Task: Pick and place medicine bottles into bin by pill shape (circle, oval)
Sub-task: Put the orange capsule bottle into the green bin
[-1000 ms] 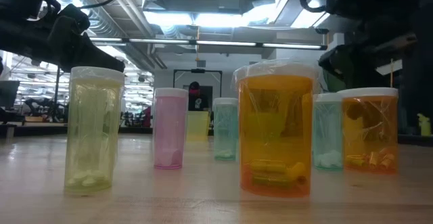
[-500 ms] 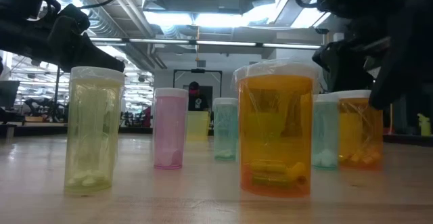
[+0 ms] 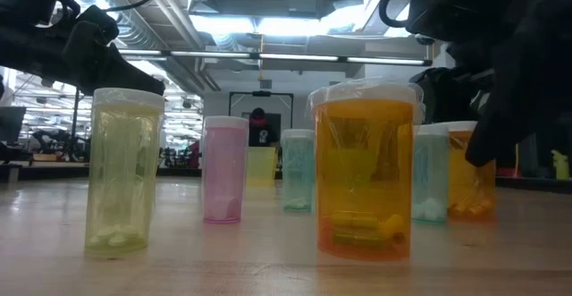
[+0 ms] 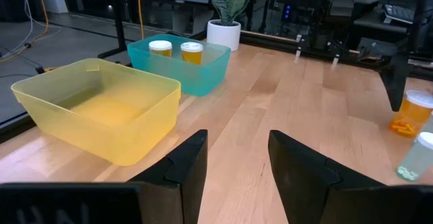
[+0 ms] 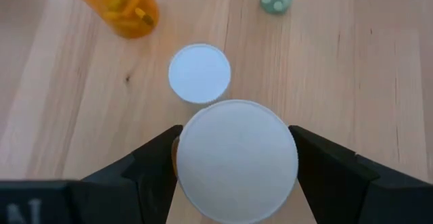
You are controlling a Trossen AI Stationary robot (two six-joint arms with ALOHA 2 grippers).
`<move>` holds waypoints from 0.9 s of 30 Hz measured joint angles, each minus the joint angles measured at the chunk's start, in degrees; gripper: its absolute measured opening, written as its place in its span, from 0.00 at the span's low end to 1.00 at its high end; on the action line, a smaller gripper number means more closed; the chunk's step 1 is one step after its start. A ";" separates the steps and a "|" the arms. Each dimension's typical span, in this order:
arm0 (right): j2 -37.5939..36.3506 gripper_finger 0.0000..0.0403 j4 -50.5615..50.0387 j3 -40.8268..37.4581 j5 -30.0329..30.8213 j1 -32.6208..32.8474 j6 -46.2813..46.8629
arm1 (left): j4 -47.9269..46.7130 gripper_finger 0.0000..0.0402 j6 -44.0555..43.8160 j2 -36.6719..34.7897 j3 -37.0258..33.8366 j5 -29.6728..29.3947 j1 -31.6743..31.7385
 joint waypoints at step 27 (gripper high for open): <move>-1.74 0.52 -10.88 3.61 9.45 -0.45 0.21 | 0.01 0.37 0.00 -0.01 -0.01 -0.02 -0.01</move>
